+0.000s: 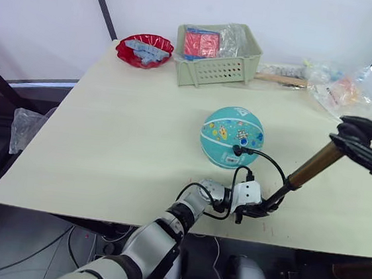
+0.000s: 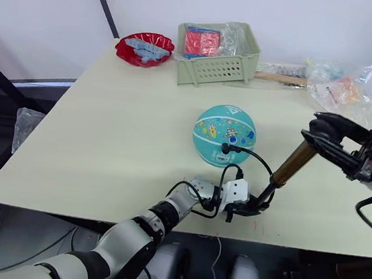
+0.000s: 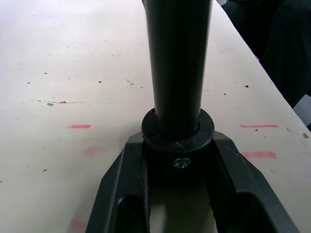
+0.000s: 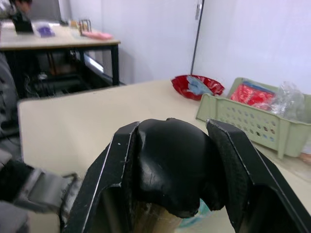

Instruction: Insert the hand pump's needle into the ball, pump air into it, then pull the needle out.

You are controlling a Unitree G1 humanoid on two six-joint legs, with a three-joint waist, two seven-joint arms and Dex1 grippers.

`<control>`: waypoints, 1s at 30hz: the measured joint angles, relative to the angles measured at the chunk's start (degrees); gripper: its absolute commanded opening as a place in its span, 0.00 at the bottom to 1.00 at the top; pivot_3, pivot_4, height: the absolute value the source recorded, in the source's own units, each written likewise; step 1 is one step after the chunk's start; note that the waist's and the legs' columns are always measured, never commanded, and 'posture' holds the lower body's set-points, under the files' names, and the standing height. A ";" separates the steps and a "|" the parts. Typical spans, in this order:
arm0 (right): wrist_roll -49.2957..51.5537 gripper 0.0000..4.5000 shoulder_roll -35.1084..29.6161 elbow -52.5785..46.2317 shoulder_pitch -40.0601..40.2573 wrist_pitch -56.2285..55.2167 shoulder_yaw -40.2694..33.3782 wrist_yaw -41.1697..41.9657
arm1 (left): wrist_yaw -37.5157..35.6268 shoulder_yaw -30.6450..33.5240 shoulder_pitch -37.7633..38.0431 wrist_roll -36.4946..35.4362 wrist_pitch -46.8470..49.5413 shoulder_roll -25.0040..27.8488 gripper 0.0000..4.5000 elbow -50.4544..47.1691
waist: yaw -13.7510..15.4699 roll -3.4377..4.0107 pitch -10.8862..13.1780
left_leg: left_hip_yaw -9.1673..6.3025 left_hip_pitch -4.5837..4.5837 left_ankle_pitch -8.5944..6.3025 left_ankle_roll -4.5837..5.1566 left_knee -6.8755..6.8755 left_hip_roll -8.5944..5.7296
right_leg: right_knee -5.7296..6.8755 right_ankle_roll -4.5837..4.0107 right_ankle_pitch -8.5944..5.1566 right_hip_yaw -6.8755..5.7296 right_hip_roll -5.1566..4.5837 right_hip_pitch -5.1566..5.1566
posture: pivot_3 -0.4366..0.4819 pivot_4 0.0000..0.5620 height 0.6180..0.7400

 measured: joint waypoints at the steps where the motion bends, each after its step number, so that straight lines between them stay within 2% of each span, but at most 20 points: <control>1: -2.21 0.37 1.83 -0.01 1.06 -1.94 1.95 0.33 | 0.20 0.00 0.04 0.10 0.04 0.13 0.23 0.06 | -0.09 -0.14 -0.10 | 0.00 0.10 0.00 0.00 0.00 0.03 | 0.00 0.00 0.00 0.01 0.03 0.09 | 0.48 0.27 0.98; 8: -10.47 0.37 6.15 1.16 4.58 -7.96 9.86 0.71 | 0.67 0.02 -0.01 0.19 0.09 0.20 0.23 0.12 | -0.16 -0.25 -0.23 | -0.01 0.19 0.00 0.00 0.00 0.07 | 0.04 0.00 0.00 0.01 0.06 0.13 | 0.48 0.27 0.98; 13: -16.66 0.37 11.36 2.27 7.19 -11.26 15.47 -2.29 | 0.69 0.02 0.05 0.19 0.11 0.24 0.23 0.14 | -0.14 -0.31 -0.45 | -0.02 0.20 0.00 0.00 -0.02 0.08 | 0.03 -0.02 -0.01 0.00 0.09 0.13 | 0.48 0.27 0.98; 17: -21.70 0.37 12.57 3.25 9.32 -13.87 19.19 -3.13 | 0.81 0.02 0.11 0.24 0.11 0.32 0.23 0.13 | -0.18 -0.32 -0.51 | 0.00 0.22 0.00 0.00 -0.02 0.09 | 0.03 -0.02 0.00 0.01 0.08 0.13 | 0.48 0.27 0.98; 25: -19.34 0.37 12.41 4.02 7.38 -12.43 17.34 -2.43 | 0.77 0.04 0.11 0.18 0.11 0.06 0.23 0.11 | -0.15 -0.11 -0.32 | 0.01 0.17 0.00 -0.01 -0.01 0.06 | 0.03 -0.01 0.00 0.01 0.05 0.11 | 0.48 0.27 0.98; 30: -11.24 0.37 8.48 4.24 2.59 -6.61 12.50 -0.91 | 0.45 0.12 -0.11 -0.33 0.11 -0.21 0.23 0.11 | 0.06 0.12 -0.11 | 0.02 0.04 0.00 0.00 0.00 0.00 | 0.01 -0.01 0.00 0.02 -0.01 0.02 | 0.48 0.27 0.98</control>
